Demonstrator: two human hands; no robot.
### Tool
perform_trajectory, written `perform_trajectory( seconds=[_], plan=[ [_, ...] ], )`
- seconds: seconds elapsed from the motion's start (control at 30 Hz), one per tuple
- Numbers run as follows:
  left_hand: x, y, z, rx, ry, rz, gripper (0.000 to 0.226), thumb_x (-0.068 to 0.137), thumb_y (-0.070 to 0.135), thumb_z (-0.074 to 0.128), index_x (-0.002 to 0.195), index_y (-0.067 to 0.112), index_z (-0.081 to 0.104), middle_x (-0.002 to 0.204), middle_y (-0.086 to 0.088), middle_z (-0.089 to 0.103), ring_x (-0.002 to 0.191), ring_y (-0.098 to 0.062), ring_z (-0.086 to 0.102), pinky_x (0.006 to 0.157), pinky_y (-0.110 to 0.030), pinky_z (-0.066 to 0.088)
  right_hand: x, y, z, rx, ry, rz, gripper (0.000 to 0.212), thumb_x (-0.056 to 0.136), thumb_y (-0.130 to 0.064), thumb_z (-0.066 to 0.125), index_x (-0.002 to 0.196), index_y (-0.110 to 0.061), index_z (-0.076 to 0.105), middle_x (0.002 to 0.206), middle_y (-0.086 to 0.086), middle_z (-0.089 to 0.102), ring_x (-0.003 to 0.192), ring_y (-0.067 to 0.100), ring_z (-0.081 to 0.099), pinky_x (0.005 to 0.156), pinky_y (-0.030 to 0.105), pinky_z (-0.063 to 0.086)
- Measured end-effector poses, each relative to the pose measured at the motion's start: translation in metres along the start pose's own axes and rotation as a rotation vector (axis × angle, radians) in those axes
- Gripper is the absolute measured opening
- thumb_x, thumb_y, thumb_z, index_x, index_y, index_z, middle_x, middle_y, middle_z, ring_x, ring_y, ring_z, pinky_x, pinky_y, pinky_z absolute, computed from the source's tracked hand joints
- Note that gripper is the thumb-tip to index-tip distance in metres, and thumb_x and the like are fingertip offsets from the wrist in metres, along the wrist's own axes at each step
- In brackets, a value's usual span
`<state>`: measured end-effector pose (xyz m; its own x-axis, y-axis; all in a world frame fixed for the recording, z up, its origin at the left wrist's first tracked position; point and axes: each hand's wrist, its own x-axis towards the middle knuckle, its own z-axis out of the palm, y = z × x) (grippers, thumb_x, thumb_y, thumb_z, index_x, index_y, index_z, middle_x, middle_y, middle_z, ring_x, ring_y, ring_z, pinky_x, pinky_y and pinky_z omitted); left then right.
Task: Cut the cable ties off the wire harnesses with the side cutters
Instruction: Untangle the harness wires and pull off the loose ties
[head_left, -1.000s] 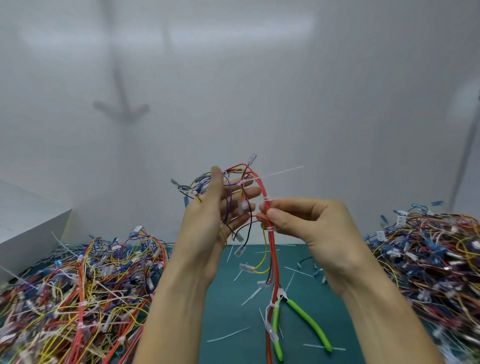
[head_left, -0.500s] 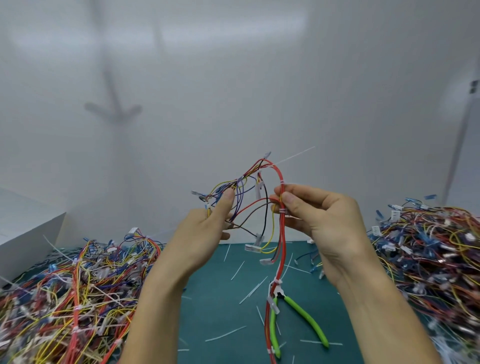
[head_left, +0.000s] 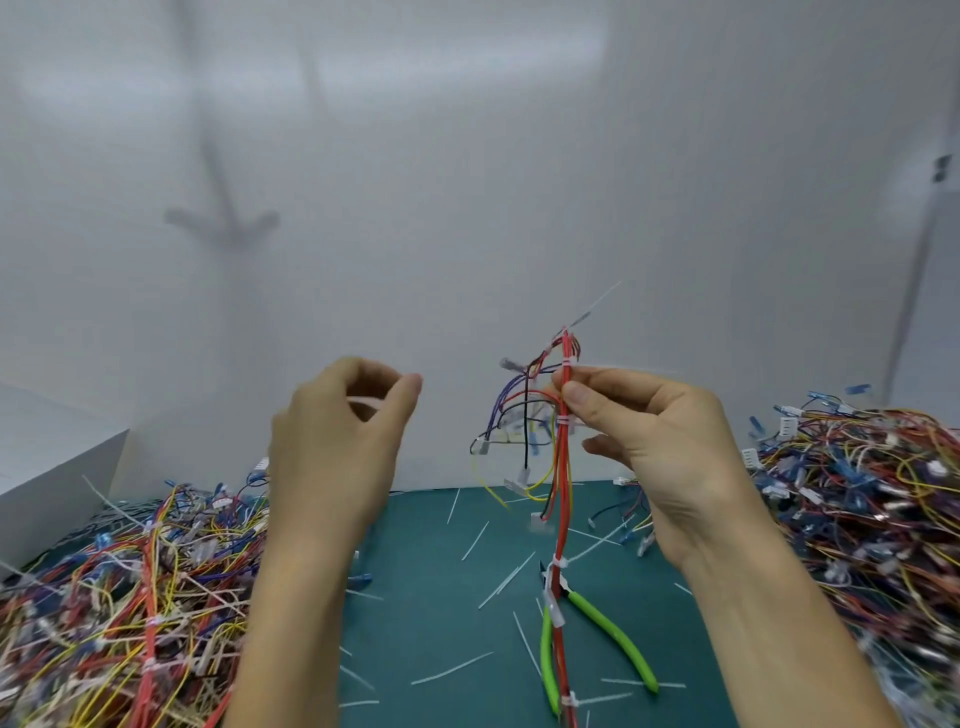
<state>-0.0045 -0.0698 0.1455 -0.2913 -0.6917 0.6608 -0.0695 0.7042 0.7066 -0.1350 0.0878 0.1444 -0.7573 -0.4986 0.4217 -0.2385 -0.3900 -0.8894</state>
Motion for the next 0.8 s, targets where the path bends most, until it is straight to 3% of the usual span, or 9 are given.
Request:
perform_trajectory(
  seconds=[0.1, 0.23, 0.33, 0.5, 0.7, 0.8],
  plan=[
    [-0.007, 0.021, 0.004, -0.175, -0.163, 0.134, 0.015, 0.082, 0.042, 0.072, 0.077, 0.028, 0.07, 0.072, 0.018, 0.069, 0.067, 0.0, 0.062, 0.061, -0.013, 0.047, 0.0, 0.0, 0.001, 0.043, -0.001, -0.026, 0.014, 0.082, -0.005, 0.073, 0.083, -0.018, 0.076, 0.077, -0.005, 0.077, 0.069, -0.006, 0.068, 0.057, 0.006, 0.046],
    [-0.018, 0.031, 0.02, -0.114, -0.383, 0.187, 0.018, 0.081, 0.045, 0.073, 0.076, 0.028, 0.073, 0.073, 0.018, 0.071, 0.07, 0.001, 0.064, 0.06, -0.008, 0.043, 0.0, 0.0, 0.002, 0.061, -0.003, -0.05, 0.012, 0.08, -0.007, 0.074, 0.084, -0.018, 0.077, 0.081, -0.005, 0.078, 0.076, -0.004, 0.071, 0.064, 0.005, 0.048],
    [-0.023, 0.031, 0.032, -0.065, -0.505, 0.164, 0.021, 0.081, 0.048, 0.072, 0.08, 0.027, 0.073, 0.074, 0.019, 0.071, 0.07, 0.0, 0.066, 0.065, -0.018, 0.052, 0.001, 0.001, 0.001, 0.063, 0.005, -0.045, 0.012, 0.079, -0.01, 0.075, 0.084, -0.021, 0.077, 0.083, -0.006, 0.078, 0.08, -0.002, 0.072, 0.066, 0.006, 0.049],
    [-0.028, 0.033, 0.04, -0.051, -0.557, 0.199, 0.022, 0.09, 0.041, 0.065, 0.082, 0.022, 0.074, 0.074, 0.009, 0.073, 0.071, -0.006, 0.069, 0.074, -0.038, 0.056, 0.001, 0.003, 0.0, 0.067, 0.021, -0.04, 0.012, 0.079, -0.012, 0.076, 0.09, -0.016, 0.078, 0.086, -0.005, 0.078, 0.082, -0.001, 0.072, 0.065, 0.006, 0.048],
    [-0.029, 0.035, 0.046, -0.07, -0.412, 0.218, 0.019, 0.081, 0.041, 0.074, 0.074, 0.025, 0.067, 0.076, 0.008, 0.068, 0.069, -0.003, 0.064, 0.064, -0.022, 0.051, 0.003, 0.0, -0.001, 0.126, 0.049, -0.079, 0.012, 0.08, -0.009, 0.073, 0.089, -0.017, 0.077, 0.087, -0.002, 0.078, 0.083, 0.004, 0.073, 0.071, 0.011, 0.051],
    [-0.028, 0.03, 0.044, -0.019, -0.492, 0.2, 0.031, 0.071, 0.049, 0.079, 0.073, 0.025, 0.06, 0.077, 0.007, 0.067, 0.071, -0.005, 0.063, 0.064, -0.023, 0.051, 0.004, -0.003, -0.003, 0.174, 0.074, -0.104, 0.012, 0.078, -0.013, 0.073, 0.088, -0.017, 0.077, 0.089, -0.001, 0.078, 0.084, 0.006, 0.073, 0.073, 0.013, 0.053]
  ],
)
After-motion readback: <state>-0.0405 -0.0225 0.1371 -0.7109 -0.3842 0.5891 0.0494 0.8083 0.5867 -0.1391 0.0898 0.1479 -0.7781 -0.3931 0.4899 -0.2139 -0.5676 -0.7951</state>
